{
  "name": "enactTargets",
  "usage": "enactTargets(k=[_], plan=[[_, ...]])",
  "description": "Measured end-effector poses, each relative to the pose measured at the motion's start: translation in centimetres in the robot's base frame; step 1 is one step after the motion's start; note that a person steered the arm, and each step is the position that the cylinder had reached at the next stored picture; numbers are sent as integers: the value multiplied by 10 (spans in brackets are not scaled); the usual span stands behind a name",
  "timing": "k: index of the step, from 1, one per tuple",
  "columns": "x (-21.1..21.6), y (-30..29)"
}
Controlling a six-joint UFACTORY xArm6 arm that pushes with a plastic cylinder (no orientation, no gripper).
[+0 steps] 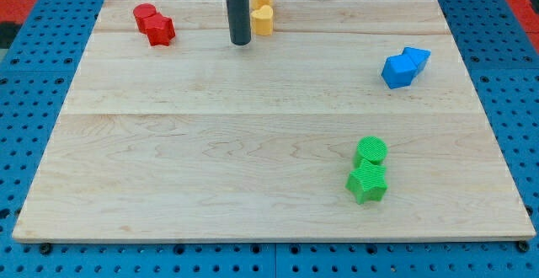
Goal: Push the arm below the green blocks
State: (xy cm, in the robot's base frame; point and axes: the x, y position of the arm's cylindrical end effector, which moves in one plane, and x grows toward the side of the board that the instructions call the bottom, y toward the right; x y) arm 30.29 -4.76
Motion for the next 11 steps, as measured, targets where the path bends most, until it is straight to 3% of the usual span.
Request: enactTargets(k=[2,3,5,6,7,8,9,11], plan=[[74,18],[79,101],[158,254],[220,278],[300,232],[315,178],[285,201],[315,154]])
